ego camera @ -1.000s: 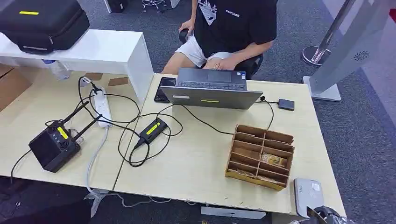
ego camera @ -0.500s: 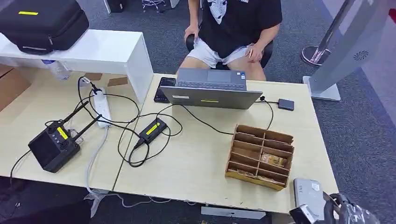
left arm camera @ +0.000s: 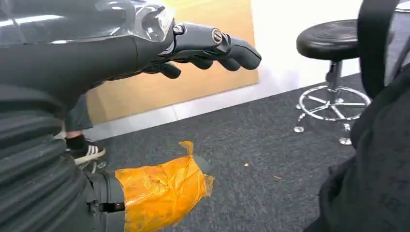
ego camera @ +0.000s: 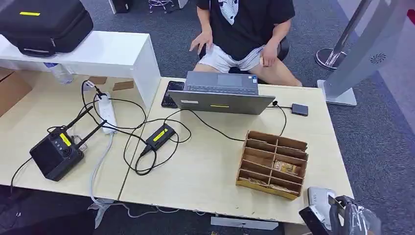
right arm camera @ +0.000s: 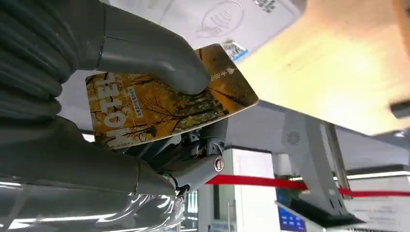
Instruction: Pass the card to the sensor for recognition and then transmit it.
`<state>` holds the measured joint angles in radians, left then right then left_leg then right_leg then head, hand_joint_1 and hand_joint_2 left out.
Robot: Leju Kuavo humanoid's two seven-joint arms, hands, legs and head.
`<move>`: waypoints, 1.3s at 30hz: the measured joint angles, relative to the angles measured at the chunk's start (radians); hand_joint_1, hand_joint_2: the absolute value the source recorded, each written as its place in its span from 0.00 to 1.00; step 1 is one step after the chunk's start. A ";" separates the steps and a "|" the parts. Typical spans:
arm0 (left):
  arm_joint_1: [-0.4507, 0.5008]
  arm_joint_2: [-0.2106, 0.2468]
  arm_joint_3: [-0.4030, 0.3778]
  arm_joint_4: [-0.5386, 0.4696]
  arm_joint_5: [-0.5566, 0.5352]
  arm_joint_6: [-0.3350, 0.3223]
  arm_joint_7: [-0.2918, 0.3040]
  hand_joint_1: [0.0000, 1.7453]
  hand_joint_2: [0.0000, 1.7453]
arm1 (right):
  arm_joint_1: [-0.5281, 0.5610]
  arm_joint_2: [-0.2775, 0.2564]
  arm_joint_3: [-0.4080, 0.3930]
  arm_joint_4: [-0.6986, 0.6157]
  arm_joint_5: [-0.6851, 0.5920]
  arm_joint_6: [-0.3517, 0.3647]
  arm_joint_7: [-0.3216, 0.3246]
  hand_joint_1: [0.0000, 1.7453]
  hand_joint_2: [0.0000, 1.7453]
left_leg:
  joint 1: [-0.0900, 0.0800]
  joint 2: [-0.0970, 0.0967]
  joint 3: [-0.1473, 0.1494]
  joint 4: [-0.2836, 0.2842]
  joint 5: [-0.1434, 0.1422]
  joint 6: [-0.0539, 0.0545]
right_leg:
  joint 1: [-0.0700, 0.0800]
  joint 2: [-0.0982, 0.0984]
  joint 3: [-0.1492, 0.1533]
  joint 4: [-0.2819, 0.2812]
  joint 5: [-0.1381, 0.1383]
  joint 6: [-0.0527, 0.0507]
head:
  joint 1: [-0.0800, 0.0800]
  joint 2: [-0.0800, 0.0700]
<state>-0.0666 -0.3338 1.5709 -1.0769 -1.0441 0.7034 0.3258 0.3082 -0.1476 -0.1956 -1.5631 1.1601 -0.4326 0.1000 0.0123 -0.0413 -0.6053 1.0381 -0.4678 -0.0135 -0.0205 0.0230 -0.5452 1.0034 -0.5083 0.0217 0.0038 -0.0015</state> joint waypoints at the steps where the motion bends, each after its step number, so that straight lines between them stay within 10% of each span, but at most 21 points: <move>1: 0.000 0.000 0.000 0.000 0.001 0.000 -0.005 0.00 1.00 | -0.015 0.001 -0.005 0.029 0.000 0.000 -0.004 1.00 1.00 | 0.000 0.000 0.000 0.000 0.000 0.000 | 0.000 0.000 0.000 0.000 0.000 0.000 | 0.000 0.000; 14: 0.000 0.000 0.000 0.000 -0.005 0.000 0.008 0.00 1.00 | -0.131 0.040 -0.062 0.252 -0.044 -0.201 -0.158 1.00 1.00 | 0.000 0.002 0.002 0.000 0.000 0.000 | 0.000 0.001 0.003 0.000 0.001 0.000 | 0.000 0.000; 25: 0.000 0.000 0.000 0.000 -0.009 0.000 0.038 0.00 1.00 | -0.085 0.217 -0.032 -0.117 -0.071 -0.261 -0.434 1.00 1.00 | 0.001 0.002 0.002 -0.001 0.000 0.000 | 0.001 0.001 0.002 0.001 0.000 -0.001 | 0.000 0.000; 31: 0.000 0.000 0.000 0.001 0.021 0.000 -0.037 0.00 1.00 | -0.135 0.216 0.068 -0.164 -0.015 -0.165 -0.339 1.00 1.00 | 0.001 0.003 0.000 -0.001 0.000 0.000 | 0.001 0.002 0.003 0.001 0.001 0.000 | 0.000 0.000; 39: -0.006 -0.002 -0.003 0.043 0.023 0.000 -0.214 0.00 1.00 | -0.690 0.115 0.282 0.151 0.041 0.065 -0.140 1.00 1.00 | 0.000 0.015 -0.003 0.000 0.011 0.000 | 0.000 0.014 -0.007 0.001 0.016 0.001 | 0.001 0.000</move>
<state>-0.0723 -0.3353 1.5675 -1.0342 -1.0212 0.7031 0.1117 -0.3820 -0.0328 0.0867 -1.4120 1.2013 -0.3677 -0.0404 0.0126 -0.0259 -0.6088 1.0376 -0.4565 -0.0140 -0.0203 0.0371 -0.5520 1.0044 -0.4927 0.0225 0.0050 -0.0015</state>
